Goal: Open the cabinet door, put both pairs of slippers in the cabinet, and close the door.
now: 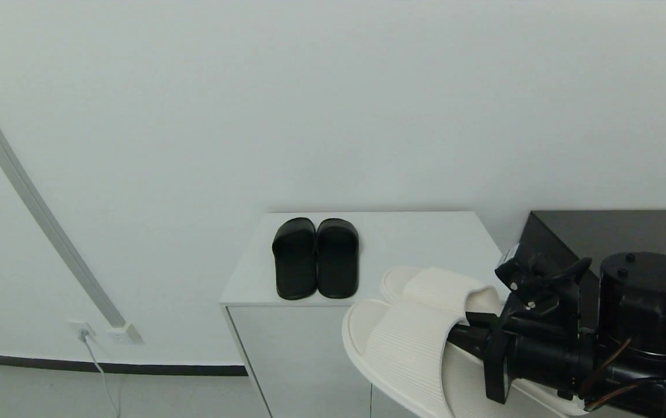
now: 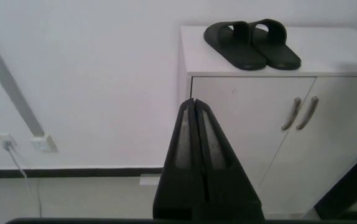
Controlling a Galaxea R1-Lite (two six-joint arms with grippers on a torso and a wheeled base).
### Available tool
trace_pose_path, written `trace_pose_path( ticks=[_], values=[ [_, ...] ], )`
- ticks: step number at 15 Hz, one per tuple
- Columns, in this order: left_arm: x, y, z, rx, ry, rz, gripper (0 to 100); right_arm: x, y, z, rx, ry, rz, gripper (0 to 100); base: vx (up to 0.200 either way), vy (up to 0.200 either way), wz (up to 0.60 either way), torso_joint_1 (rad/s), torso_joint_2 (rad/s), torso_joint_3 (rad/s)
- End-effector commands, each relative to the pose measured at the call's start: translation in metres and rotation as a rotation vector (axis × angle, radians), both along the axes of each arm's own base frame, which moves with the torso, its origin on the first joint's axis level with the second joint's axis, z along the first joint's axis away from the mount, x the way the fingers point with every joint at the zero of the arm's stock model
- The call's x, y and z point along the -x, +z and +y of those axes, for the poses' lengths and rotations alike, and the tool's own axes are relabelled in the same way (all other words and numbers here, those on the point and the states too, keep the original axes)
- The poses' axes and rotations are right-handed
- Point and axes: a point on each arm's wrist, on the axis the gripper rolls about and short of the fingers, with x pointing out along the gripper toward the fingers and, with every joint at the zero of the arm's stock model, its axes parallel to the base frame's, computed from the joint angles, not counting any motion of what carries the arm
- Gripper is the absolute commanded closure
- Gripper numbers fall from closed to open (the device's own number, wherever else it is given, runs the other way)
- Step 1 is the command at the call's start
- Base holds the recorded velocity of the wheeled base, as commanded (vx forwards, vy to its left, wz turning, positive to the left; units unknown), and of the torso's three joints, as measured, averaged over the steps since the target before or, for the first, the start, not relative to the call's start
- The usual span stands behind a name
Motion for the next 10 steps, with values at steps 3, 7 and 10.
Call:
trace_pose_path(
  ticks=[3, 7, 10],
  values=[
    [0.0, 0.0, 0.0, 0.001, 0.001, 0.0, 100, 0.0015, -0.0036, -0.0016, 0.011, -0.002, 0.01, 100, -0.067, 0.0, 0.0, -0.001, 0.0, -0.001],
    [0.0, 0.0, 0.0, 0.0, 0.001, 0.0, 100, 0.0034, -0.0069, -0.0028, 0.031, 0.005, 0.001, 100, 0.0, 0.0, 0.0, 0.0, 0.0, 0.0],
    [0.0, 0.0, 0.0, 0.0, 0.001, 0.0, 100, 0.0039, -0.0088, -0.0033, 0.039, 0.007, 0.003, 100, 0.0, 0.0, 0.0, 0.0, 0.0, 0.0]
  ],
)
